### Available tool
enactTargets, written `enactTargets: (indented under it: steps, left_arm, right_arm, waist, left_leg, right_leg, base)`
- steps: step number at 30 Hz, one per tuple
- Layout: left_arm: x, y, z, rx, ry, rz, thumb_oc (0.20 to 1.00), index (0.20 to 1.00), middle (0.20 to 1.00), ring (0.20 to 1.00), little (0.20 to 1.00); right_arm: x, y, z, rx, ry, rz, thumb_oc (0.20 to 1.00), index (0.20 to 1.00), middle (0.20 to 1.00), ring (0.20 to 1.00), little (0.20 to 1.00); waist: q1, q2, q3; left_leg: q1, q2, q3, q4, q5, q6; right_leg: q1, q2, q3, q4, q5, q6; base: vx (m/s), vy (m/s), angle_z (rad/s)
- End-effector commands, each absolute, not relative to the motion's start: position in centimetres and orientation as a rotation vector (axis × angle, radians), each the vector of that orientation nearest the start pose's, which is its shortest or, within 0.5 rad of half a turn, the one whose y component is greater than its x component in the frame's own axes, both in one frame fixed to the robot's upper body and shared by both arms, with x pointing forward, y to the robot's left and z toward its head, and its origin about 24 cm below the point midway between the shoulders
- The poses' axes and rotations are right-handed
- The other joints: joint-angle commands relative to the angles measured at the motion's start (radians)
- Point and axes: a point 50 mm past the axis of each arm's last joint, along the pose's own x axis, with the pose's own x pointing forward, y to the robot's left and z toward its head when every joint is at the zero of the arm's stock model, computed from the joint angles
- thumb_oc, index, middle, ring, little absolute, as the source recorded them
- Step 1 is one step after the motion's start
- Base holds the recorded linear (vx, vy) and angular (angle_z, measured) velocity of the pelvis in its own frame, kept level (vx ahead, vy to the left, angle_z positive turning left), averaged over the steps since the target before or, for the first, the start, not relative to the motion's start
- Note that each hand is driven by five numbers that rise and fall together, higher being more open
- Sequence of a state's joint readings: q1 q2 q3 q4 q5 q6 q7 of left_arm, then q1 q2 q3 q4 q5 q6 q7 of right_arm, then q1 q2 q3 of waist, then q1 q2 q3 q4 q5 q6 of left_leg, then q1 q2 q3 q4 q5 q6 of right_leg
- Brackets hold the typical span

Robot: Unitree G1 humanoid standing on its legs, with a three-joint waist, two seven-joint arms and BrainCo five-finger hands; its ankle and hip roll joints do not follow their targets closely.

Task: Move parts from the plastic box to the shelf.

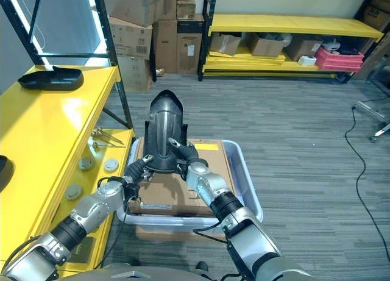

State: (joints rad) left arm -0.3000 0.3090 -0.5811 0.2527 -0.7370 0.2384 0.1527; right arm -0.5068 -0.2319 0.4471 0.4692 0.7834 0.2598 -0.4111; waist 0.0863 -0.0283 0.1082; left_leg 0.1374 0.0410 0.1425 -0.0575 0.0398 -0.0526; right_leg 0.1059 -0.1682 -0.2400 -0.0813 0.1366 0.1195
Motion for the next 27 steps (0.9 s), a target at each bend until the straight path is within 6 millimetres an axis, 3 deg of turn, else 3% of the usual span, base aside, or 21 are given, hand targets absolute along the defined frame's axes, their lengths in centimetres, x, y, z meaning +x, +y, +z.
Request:
enactTargets:
  steps: [1, 10, 21, 24, 27]
  left_arm:
    - [30.4, 2.2, 11.2, -0.292, 0.012, -0.596, 0.2, 0.2, 0.2, 0.2, 0.2]
    - [30.6, 4.1, 10.7, -0.263, 0.012, -0.525, 0.2, 0.2, 0.2, 0.2, 0.2]
    - [31.3, 7.5, 10.9, -0.239, -0.035, -0.41, 0.2, 0.2, 0.2, 0.2, 0.2]
    - [31.5, 8.6, 10.6, -0.234, -0.034, -0.381, 0.2, 0.2, 0.2, 0.2, 0.2]
    - [31.4, 8.8, 10.1, -0.232, -0.028, -0.364, 0.2, 0.2, 0.2, 0.2, 0.2]
  right_arm:
    - [32.1, -8.4, 3.4, 0.288, 0.436, 0.095, 1.0, 1.0, 1.0, 1.0, 1.0]
    - [31.5, -12.3, 3.7, 0.359, 0.357, 0.014, 1.0, 1.0, 1.0, 1.0, 1.0]
    - [30.5, -17.1, 8.7, 0.507, 0.029, 0.006, 1.0, 1.0, 1.0, 1.0, 1.0]
    - [29.5, -18.4, 8.5, 0.521, 0.015, 0.033, 1.0, 1.0, 1.0, 1.0, 1.0]
    - [28.7, -18.4, 7.3, 0.53, 0.054, 0.052, 1.0, 1.0, 1.0, 1.0, 1.0]
  waist:
    - [0.032, 0.047, -0.041]
    - [-0.003, 0.046, -0.036]
    - [-0.069, 0.049, -0.029]
    - [-0.089, 0.047, -0.033]
    - [-0.102, 0.044, -0.038]
  left_leg:
    - [-0.037, -0.002, -0.061, 0.041, -0.075, 0.007]
    - [-0.041, 0.008, -0.038, 0.05, -0.075, 0.01]
    - [-0.042, 0.018, 0.012, 0.045, -0.074, 0.017]
    - [-0.041, 0.021, 0.029, 0.041, -0.074, 0.019]
    - [-0.042, 0.023, 0.042, 0.038, -0.072, 0.02]
  right_leg:
    - [0.01, -0.016, -0.043, 0.069, -0.117, 0.069]
    - [-0.005, -0.015, -0.027, 0.077, -0.118, 0.072]
    - [-0.032, -0.017, -0.006, 0.081, -0.115, 0.08]
    - [-0.041, -0.017, -0.001, 0.081, -0.115, 0.081]
    - [-0.046, -0.015, 0.004, 0.075, -0.112, 0.08]
  base:
    - [0.0, 0.0, 0.0]
    - [-0.02, 0.0, -0.04]
    - [-0.02, 0.008, -0.1]
    - [-0.02, 0.002, -0.12]
    - [-0.02, -0.017, -0.16]
